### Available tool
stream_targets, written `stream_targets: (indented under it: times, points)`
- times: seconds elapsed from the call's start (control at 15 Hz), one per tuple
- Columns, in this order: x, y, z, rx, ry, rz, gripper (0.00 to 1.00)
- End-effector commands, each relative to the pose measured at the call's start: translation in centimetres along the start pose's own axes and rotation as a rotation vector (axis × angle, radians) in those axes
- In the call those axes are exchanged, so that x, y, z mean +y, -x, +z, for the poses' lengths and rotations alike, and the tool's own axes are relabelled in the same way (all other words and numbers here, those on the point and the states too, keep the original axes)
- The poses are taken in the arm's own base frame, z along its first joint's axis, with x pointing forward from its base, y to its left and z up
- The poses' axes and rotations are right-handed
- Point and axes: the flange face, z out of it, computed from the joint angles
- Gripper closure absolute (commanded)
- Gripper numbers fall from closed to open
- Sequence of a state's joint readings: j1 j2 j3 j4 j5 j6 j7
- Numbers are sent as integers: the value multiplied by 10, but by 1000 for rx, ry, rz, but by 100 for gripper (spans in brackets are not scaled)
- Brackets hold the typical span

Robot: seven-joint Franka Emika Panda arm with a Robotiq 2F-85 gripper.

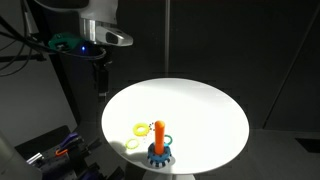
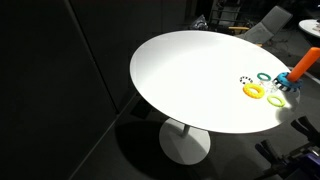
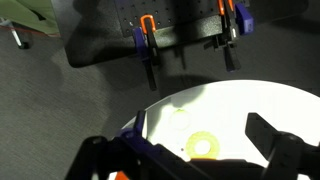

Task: Put the orange ring onto the ring toss game

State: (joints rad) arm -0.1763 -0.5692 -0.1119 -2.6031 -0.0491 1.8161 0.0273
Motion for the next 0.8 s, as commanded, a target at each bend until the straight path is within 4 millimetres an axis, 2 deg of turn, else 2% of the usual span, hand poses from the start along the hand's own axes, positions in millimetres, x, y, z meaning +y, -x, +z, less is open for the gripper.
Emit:
stream_targets:
  times: [0.0, 0.33, 0.73]
  points:
    - [-13, -21, -5, 40, -40, 35, 0]
    - [-35, -47, 1, 132, -61, 59, 0]
    - [-55, -81, 19, 250, -22, 87, 0]
